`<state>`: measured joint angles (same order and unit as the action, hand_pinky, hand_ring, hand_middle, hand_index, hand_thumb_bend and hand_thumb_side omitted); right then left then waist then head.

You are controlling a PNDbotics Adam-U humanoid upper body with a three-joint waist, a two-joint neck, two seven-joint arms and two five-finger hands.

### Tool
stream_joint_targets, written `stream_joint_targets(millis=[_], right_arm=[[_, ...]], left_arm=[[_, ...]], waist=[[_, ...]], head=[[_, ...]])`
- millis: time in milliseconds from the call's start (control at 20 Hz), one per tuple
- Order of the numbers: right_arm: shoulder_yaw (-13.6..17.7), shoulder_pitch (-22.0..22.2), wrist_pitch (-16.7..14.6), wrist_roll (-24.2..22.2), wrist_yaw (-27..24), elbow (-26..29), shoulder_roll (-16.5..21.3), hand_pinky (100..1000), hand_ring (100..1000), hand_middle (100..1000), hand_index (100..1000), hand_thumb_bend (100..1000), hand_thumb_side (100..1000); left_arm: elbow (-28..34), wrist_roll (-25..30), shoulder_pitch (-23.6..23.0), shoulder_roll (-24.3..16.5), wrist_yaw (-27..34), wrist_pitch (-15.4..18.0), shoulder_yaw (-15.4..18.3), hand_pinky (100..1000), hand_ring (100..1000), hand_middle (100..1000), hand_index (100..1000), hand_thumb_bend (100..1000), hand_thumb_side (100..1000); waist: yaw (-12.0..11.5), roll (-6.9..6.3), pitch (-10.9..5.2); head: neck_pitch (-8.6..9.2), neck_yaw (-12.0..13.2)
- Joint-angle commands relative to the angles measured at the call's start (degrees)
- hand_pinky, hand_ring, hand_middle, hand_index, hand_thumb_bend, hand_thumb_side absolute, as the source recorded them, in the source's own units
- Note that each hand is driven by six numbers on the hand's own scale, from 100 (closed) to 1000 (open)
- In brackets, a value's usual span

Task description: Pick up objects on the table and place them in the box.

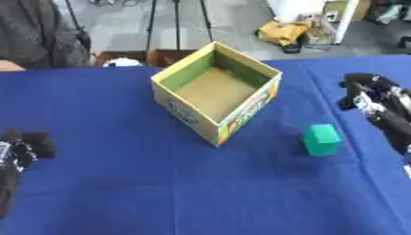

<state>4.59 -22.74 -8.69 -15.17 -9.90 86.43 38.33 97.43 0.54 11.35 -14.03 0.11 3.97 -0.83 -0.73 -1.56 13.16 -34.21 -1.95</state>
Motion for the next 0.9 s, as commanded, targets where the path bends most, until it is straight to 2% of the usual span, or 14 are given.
stream_joint_targets(millis=[50,100,150,250,450,600,750,900], right_arm=[[-0.7,-2.5,-1.8,-5.4,5.5,-1.3,6.4,690,686,782,856,313,391],[-1.1,-3.3,-2.5,-7.2,7.4,-2.1,7.5,694,694,785,858,333,381],[-1.6,-4.2,-3.4,-9.0,9.6,-3.0,8.6,709,720,797,865,397,371],[-2.5,-5.8,-5.1,-12.2,13.6,-4.8,10.4,729,751,814,870,432,342],[-4.1,-8.6,-7.9,-17.3,20.4,-8.9,12.5,738,772,825,876,470,349],[-5.0,-10.1,-9.5,-19.2,23.7,-11.3,13.0,750,790,839,884,503,340],[-5.7,-11.1,-10.7,-20.5,26.8,-13.5,13.1,761,811,852,888,543,293],[-6.2,-11.9,-11.5,-21.5,29.4,-15.3,13.0,765,822,857,890,543,266]], left_arm=[[0.5,0.3,0.4,-0.8,-0.2,0.0,-0.1,677,620,568,711,380,1000],[0.5,0.3,0.4,-0.8,-0.2,0.0,-0.1,677,620,568,711,380,1000],[0.5,0.3,0.4,-0.9,-0.2,0.0,-0.1,677,620,568,711,380,1000],[0.5,0.4,0.4,-1.0,-0.2,0.1,-0.2,677,620,568,711,379,1000],[0.5,0.5,0.3,-1.1,-0.2,0.1,-0.3,677,620,568,711,378,1000],[0.5,0.6,0.3,-1.1,-0.2,0.1,-0.4,677,620,568,711,378,1000],[0.5,0.6,0.4,-1.2,-0.2,0.1,-0.4,677,620,568,711,379,1000],[0.4,0.7,0.3,-1.2,-0.2,0.1,-0.4,677,620,568,711,378,1000]], waist=[[0.0,0.28,-1.06],[-0.1,0.32,-1.11],[-0.1,0.35,-1.17],[-0.3,0.39,-1.28],[-0.6,0.46,-1.43],[-0.7,0.49,-1.46],[-0.8,0.57,-1.47],[-0.9,0.64,-1.43]], head=[[-0.01,-0.2],[-0.04,-0.2],[-0.09,-0.2],[-0.18,-0.3],[-0.24,-0.6],[-0.31,-0.7],[-0.29,-0.9],[-0.29,-1.0]])
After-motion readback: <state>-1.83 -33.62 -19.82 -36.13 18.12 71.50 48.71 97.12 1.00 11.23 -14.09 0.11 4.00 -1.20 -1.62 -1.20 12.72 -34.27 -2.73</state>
